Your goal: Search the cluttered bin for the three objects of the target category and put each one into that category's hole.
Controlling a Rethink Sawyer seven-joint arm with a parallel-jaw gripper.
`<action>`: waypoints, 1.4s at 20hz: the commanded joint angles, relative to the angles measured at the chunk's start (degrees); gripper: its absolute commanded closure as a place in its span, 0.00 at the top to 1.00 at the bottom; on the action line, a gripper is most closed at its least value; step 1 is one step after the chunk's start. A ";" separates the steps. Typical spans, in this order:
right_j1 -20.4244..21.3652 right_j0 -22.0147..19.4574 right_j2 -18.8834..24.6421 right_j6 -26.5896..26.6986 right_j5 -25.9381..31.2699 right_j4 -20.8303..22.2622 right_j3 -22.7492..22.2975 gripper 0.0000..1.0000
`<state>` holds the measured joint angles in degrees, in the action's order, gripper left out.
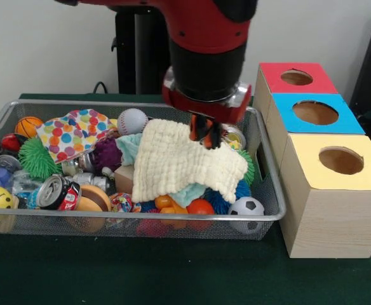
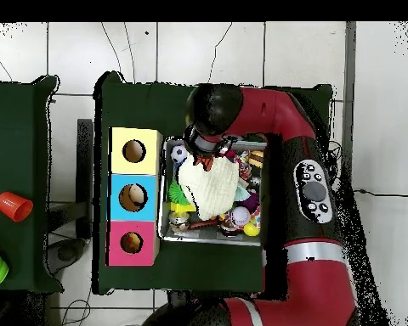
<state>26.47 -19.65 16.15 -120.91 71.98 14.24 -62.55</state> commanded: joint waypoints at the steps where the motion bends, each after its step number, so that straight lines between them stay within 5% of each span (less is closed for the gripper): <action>1: -3.24 3.42 -1.24 -10.60 0.59 -2.62 -2.77 0.00; 6: -7.54 4.54 -1.64 -11.31 -5.70 -3.58 -2.91 0.00; 14: -10.65 7.48 -2.68 -13.99 -5.03 -6.24 -0.37 0.00; 24: 3.52 5.98 -6.62 -12.70 -16.58 -8.65 -26.59 0.00; 28: 6.66 5.44 -7.54 -12.03 -21.84 -10.22 -33.15 0.00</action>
<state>26.51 -12.14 11.11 -121.90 58.59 6.76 -78.39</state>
